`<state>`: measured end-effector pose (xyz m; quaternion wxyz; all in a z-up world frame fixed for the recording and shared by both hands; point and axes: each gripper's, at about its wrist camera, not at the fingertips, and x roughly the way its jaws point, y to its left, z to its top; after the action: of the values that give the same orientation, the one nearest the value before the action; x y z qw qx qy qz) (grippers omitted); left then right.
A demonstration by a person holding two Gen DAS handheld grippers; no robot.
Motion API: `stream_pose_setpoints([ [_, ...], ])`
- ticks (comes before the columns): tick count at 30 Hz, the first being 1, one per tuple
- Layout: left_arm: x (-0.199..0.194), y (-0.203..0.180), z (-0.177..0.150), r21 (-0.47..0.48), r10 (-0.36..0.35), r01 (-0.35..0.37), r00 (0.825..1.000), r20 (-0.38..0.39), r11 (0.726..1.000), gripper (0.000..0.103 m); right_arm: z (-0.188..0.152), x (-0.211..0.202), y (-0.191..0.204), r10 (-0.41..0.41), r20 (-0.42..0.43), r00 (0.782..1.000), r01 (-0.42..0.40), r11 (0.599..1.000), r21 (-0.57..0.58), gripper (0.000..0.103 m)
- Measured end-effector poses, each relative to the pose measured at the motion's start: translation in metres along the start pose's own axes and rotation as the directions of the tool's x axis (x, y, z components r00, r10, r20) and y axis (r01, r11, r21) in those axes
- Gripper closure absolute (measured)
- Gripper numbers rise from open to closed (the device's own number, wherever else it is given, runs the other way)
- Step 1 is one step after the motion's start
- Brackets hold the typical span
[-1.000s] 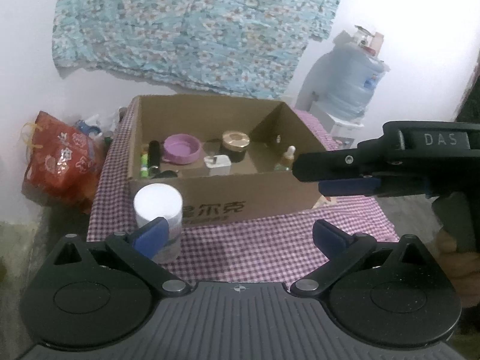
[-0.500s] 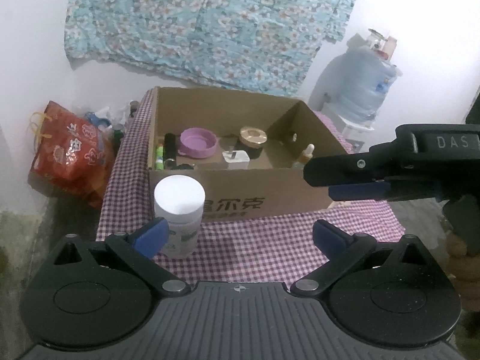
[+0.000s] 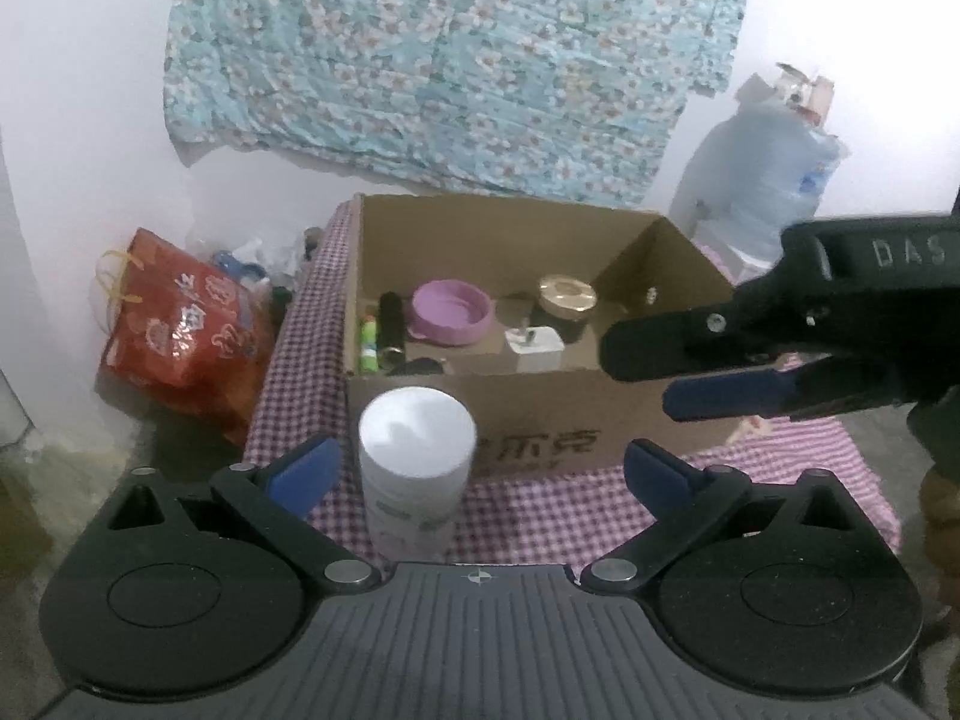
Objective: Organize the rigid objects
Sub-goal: 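Lower the right gripper onto the white supplement jar and grasp it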
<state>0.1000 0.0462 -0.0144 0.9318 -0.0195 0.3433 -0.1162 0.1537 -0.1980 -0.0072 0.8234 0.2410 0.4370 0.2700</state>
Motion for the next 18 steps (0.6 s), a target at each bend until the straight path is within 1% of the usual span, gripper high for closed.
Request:
stream_pose_setpoints([
  [3,0.011,0.003,0.0,0.012,0.018,-0.018,1.0,-0.019,1.0,0.008,0.004,0.016,0.001,0.023,-0.022,0.999,-0.023,1.0,0.001,0.034],
  [5,0.017,0.006,0.001,0.01,0.025,-0.025,0.999,-0.034,1.0,0.012,0.005,0.029,0.002,0.031,-0.044,0.999,-0.031,1.0,0.003,0.039],
  [7,0.023,0.008,0.001,0.007,0.025,-0.024,0.999,-0.044,1.0,0.022,0.006,0.041,0.004,0.036,-0.063,0.997,-0.036,0.999,0.003,0.042],
  [11,0.03,0.014,0.001,0.003,0.034,-0.034,0.998,-0.062,0.999,0.029,0.006,0.064,0.007,0.036,-0.096,0.995,-0.035,0.999,0.003,0.046],
  [15,0.033,0.017,0.002,-0.002,0.047,-0.048,0.997,-0.056,0.999,0.047,0.006,0.075,0.007,0.042,-0.114,0.993,-0.041,0.999,0.016,0.054],
  [16,0.033,0.018,0.002,-0.002,0.05,-0.05,0.997,-0.053,0.999,0.049,0.005,0.077,0.007,0.045,-0.117,0.992,-0.043,0.999,0.02,0.059],
  [18,0.033,0.019,0.002,-0.015,0.054,-0.055,0.997,-0.048,0.998,0.05,0.004,0.079,0.006,0.047,-0.119,0.992,-0.044,0.999,0.028,0.063],
])
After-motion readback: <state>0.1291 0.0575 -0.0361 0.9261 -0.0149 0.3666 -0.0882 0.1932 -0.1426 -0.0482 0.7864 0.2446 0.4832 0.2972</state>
